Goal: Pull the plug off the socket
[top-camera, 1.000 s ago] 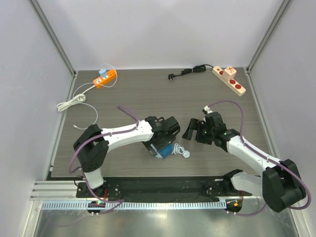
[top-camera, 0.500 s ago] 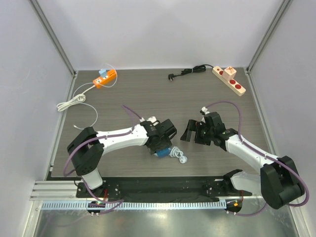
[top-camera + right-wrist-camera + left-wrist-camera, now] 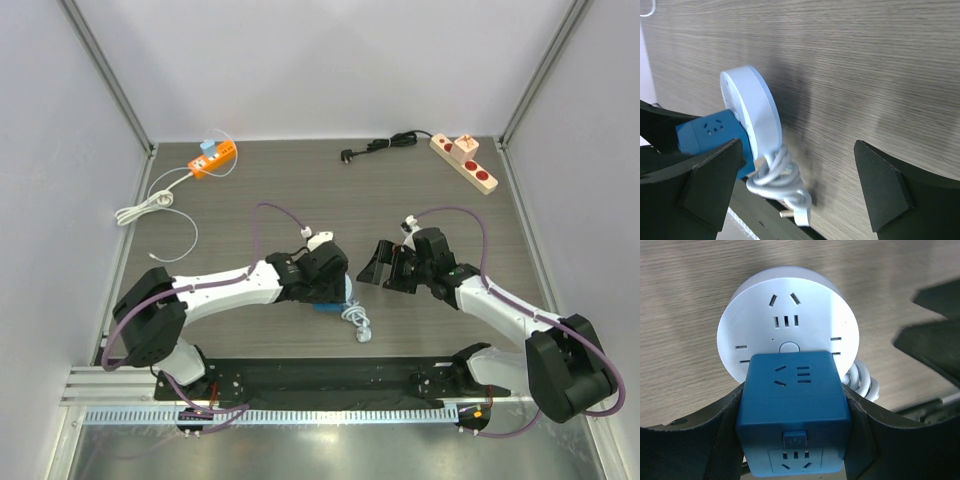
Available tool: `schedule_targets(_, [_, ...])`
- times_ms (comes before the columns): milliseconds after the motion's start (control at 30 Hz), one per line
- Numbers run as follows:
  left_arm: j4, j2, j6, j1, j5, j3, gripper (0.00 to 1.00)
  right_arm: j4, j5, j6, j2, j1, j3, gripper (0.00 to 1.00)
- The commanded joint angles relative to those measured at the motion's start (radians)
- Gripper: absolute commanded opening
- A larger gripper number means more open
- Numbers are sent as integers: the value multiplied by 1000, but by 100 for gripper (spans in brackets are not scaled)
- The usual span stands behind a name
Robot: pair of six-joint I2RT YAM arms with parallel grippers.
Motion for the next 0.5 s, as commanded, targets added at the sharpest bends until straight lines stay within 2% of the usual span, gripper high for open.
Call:
schedule_targets(0, [212,-104,120,3,80,-34,0,102,-43,55,14,5,-9,100])
schedule_targets(167, [354,-132,141,3,194,-106,0,228,-89,127,38,25,-43,100])
schedule_targets(300, [394,-116,149,3,261,-104,0,268,-65,162,44,58,-58,100])
schedule_targets(467, [414,-136,169,3,263,-103,0,314,-54,194,41,78,-101,96])
